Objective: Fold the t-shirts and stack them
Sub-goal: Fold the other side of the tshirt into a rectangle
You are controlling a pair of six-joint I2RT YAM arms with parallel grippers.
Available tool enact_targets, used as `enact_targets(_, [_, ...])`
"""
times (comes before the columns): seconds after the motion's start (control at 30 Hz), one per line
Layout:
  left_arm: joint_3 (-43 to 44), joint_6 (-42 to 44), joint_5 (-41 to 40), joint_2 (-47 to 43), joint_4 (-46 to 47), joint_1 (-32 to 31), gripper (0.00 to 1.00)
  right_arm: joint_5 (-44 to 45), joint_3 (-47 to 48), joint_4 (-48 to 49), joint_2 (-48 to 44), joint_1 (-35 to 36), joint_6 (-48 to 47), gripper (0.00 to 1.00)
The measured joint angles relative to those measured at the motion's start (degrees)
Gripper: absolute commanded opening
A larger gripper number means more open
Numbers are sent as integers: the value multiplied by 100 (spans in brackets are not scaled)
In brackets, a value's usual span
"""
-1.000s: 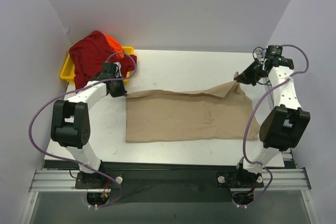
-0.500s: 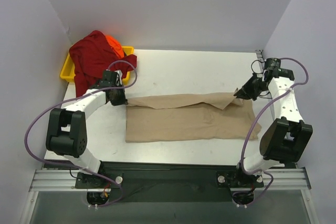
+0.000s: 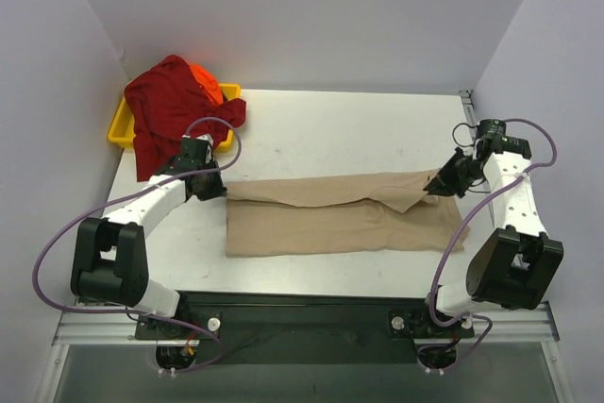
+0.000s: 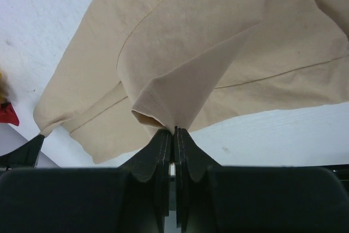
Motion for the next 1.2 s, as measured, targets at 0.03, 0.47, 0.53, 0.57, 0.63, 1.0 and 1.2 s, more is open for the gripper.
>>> enact_targets(0.03, [-15, -22, -26, -26, -2, 0, 0, 13, -20, -15, -22, -13, -4, 0])
enact_targets(0.47, [-247, -286, -101, -90, -28, 0, 0, 63, -260, -90, -192, -118, -170, 0])
enact_targets(0.53, [-269, -313, -103, -90, -33, 0, 0, 83, -337, -105, -195, -118, -190, 0])
enact_targets(0.57, [-280, -321, -109, -90, -37, 0, 12, 94, -380, -103, -195, -118, -199, 0])
enact_targets(0.63, [-295, -339, -160, -90, -68, 0, 28, 120, -466, -107, -195, -118, -223, 0])
enact_targets(1.0, [-22, -374, -407, 9, -278, -164, 45, 588, -511, 63, 667, -120, -472, 40])
enact_targets(1.2, [608, -258, -516, 326, -269, -704, 46, 813, -190, 90, 669, 85, -743, 43])
